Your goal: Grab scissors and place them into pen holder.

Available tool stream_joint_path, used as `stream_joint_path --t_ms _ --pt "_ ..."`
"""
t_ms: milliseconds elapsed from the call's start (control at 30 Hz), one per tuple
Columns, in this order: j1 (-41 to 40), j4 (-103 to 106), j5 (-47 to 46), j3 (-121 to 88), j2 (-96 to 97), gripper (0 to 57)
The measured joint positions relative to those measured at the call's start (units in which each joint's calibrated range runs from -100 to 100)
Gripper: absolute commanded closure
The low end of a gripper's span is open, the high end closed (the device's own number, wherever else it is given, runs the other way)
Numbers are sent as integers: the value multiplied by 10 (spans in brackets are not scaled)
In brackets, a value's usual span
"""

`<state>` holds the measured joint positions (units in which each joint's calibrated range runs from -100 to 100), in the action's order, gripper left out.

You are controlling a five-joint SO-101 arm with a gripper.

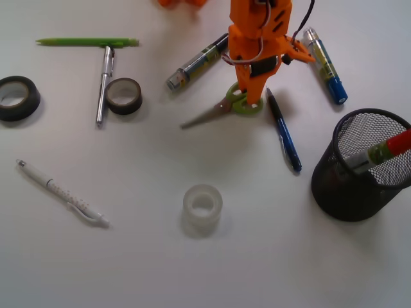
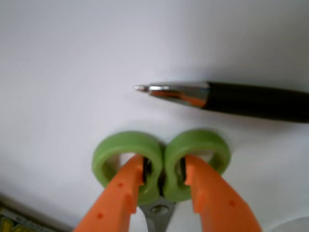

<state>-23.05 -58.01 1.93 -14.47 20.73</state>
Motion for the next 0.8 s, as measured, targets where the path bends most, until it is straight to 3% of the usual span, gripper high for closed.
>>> stream_joint_path --t_ms 33,100,567,800 --pt "1 3 0 4 10 498" --pt "4 7 11 5 22 571" --pt "6 -13 35 30 20 572" --pt "55 -174 147 204 -118 572"
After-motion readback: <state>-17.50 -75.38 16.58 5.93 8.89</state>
